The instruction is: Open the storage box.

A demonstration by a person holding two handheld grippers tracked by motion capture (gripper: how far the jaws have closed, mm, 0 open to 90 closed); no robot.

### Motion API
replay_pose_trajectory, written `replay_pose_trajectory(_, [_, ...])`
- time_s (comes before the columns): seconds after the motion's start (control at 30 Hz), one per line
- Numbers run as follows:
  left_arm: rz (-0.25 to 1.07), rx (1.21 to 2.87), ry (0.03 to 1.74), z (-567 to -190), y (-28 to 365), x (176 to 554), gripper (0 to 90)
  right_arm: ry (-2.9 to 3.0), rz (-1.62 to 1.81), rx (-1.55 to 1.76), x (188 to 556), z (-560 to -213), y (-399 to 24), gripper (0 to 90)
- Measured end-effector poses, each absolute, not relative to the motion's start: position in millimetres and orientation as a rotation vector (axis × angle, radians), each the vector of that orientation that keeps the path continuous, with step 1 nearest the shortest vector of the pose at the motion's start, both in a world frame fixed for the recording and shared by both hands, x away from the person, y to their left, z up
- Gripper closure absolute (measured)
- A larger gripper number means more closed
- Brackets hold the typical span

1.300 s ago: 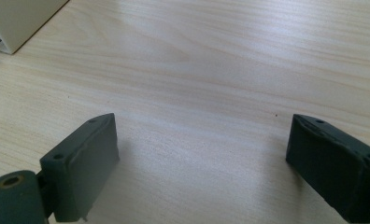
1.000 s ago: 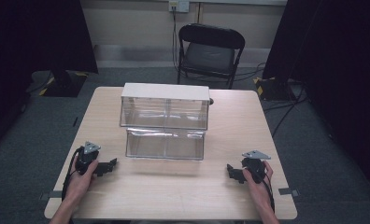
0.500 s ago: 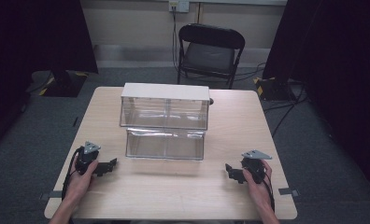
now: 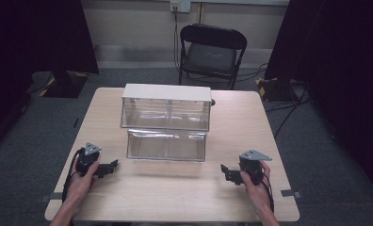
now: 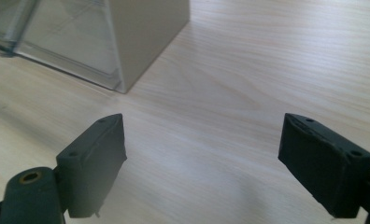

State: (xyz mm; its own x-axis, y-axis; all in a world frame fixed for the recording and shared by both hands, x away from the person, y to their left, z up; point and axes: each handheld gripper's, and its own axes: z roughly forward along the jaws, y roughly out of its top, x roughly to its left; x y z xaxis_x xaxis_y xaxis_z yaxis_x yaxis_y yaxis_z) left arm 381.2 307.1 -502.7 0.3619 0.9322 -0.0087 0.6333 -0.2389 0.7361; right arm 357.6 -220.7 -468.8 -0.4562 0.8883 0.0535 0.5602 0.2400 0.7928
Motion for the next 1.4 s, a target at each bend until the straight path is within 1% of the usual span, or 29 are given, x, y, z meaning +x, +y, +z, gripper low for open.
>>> replay_pose_trajectory(0.33, [0.582, 1.969, 1.354, -502.7, 307.1, 381.2, 10.3, 2.163, 1.156, 1.262, 351.3, -461.1, -200.9, 14.1])
replay_pose_trajectory(0.8, [0.58, 1.972, 1.351, -502.8, 307.2, 381.6, 9.8, 2.191, 1.163, 1.203, 350.5, -456.1, -179.8, 14.2])
replay_pose_trajectory(1.2, [0.583, 1.977, 1.355, -502.7, 307.2, 381.8, 9.1, 2.247, 1.181, 1.176, 357.6, -451.8, -160.4, 14.3])
replay_pose_trajectory(1.4, [0.584, 1.974, 1.356, -502.8, 307.1, 381.8, 9.1, 2.264, 1.182, 1.133, 364.9, -454.4, -144.2, 14.2])
